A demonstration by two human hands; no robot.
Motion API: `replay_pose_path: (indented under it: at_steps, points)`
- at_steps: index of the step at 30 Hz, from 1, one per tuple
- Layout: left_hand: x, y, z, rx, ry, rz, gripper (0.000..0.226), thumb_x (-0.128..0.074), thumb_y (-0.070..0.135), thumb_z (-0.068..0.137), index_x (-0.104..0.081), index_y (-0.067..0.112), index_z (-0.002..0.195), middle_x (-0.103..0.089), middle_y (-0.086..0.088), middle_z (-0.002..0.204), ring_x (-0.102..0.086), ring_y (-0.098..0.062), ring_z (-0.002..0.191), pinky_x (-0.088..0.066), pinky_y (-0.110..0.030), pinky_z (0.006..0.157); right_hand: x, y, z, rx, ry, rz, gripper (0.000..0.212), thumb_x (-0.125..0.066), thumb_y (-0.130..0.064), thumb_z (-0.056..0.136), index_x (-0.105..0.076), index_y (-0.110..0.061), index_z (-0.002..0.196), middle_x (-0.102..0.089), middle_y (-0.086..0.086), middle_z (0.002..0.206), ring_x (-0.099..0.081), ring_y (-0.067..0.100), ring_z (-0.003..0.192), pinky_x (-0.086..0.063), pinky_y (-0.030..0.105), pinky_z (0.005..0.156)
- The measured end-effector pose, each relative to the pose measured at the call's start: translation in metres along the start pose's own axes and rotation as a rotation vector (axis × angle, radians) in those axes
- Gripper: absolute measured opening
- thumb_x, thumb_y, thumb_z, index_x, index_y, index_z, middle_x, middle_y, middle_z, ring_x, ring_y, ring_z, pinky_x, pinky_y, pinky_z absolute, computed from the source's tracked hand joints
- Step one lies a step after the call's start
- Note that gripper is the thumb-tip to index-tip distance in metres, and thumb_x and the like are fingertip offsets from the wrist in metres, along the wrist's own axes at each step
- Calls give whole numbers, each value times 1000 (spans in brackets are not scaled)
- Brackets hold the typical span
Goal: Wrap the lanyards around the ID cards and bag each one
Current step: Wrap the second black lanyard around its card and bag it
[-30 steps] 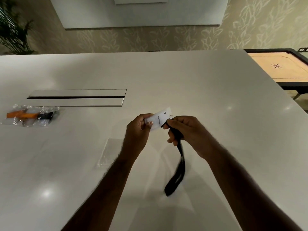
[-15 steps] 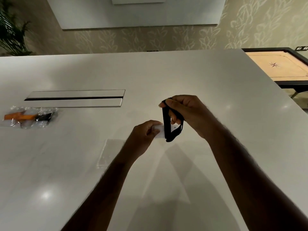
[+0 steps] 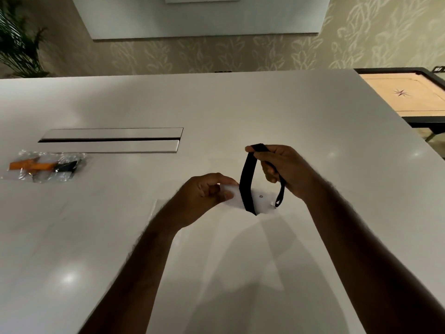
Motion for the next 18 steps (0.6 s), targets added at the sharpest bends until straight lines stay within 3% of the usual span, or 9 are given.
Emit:
replay_pose_path:
  at_steps: [3, 5, 7, 10, 13, 18]
  points:
    - [8, 7, 2, -28, 59, -78, 30, -71, -1, 92, -76, 24, 107, -78, 8, 104, -72, -7, 100, -56, -23, 91, -3, 21, -3, -53, 2, 14, 25, -59, -15, 106, -80, -16, 119, -57, 0, 66, -46, 15, 60, -37, 26, 55]
    - [16, 12, 5, -52, 114, -128, 36, -72, -1, 92, -79, 31, 104, -79, 8, 105, -73, -7, 98, -56, -21, 87, -7, 32, -8, -68, -28, -31, 25, -63, -21, 101, -80, -13, 118, -68, 15, 86, -57, 26, 72, -46, 32, 65]
    - [25, 17, 8, -83, 179, -150, 36, -72, 0, 92, -79, 32, 106, -79, 6, 107, -73, -9, 100, -57, -21, 85, -15, 42, -14, -93, -99, -14, 35, -63, -26, 94, -76, -4, 118, -72, 23, 103, -72, 32, 83, -58, 33, 62]
    - [37, 17, 14, -99, 306, -132, 30, -77, 9, 88, -77, 34, 106, -78, 7, 106, -73, -9, 99, -56, -22, 83, -30, 55, -22, -128, -191, 37, 30, -69, -21, 101, -73, -6, 126, -78, 9, 125, -75, 28, 116, -65, 31, 68]
    - [48, 8, 20, -62, 442, -111, 25, -80, 20, 85, -76, 36, 104, -78, 5, 105, -72, -11, 97, -59, -27, 82, -42, 63, -26, -129, -235, -10, 30, -65, -20, 105, -71, -10, 132, -78, 4, 126, -75, 22, 118, -65, 30, 77]
    - [61, -15, 22, 41, 596, -45, 22, -79, 20, 87, -73, 27, 107, -78, 2, 108, -73, -11, 96, -63, -39, 85, -55, 58, -37, -47, -252, -93, 21, -75, -29, 99, -79, -23, 119, -81, 2, 118, -77, 22, 111, -61, 25, 77]
Point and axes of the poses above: each hand's wrist, its own z-axis towards the middle knuckle, its own x-axis out of the back of the hand, y = z × x, the point moved 7 cm from there along z, towards the middle knuckle
